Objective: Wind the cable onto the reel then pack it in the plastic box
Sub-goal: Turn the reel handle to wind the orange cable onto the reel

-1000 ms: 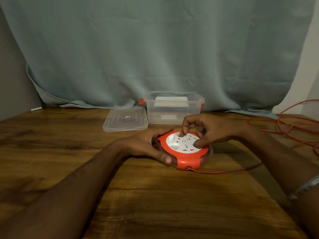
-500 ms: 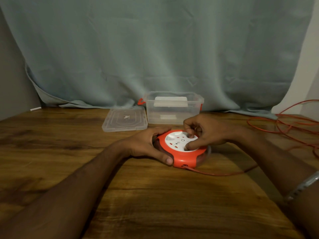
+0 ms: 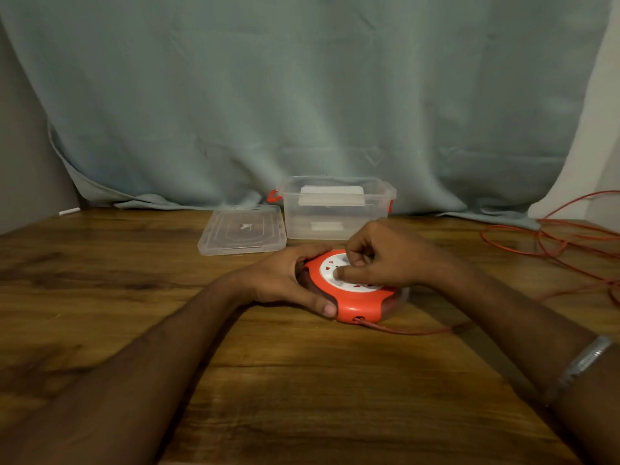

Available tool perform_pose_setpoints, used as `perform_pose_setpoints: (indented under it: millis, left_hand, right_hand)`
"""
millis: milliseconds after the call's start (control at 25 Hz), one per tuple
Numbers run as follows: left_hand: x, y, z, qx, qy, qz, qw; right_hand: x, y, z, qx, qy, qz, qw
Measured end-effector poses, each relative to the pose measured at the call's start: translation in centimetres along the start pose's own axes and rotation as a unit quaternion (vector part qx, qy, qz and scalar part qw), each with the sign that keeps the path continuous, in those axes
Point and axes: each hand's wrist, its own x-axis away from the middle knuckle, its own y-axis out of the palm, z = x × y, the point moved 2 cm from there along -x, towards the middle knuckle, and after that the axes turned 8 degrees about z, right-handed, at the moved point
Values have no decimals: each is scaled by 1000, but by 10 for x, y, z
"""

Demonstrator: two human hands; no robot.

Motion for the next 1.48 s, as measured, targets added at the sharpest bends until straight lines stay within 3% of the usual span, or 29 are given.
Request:
perform_pose_setpoints:
  millis: [80, 240, 480, 760, 1040, 1360, 1480]
  left_hand:
    - [0, 0, 0, 4, 11, 0, 1000]
    - [-2, -1, -4, -8, 1, -2, 1000]
    - [-3, -1, -4, -24, -12, -8, 1000]
    - [-1, -2, -3, -28, -8, -2, 1000]
    - [-3, -2, -6, -22, -3, 4, 1000]
    - [-1, -1, -3, -6, 1, -6, 1000]
    - [-1, -1, -3, -5, -2, 1, 1000]
  right_hand:
    - [0, -7, 4, -50, 1, 0, 999]
    - [3, -10, 24, -161, 43, -110, 980]
    - [2, -13, 40, -196, 56, -148, 968]
    - [4, -8, 29, -142, 57, -97, 983]
    - [2, -3, 5, -18, -12, -62, 998]
    - [0, -7, 2, -30, -27, -11, 999]
    - [3, -11, 12, -108, 3, -62, 992]
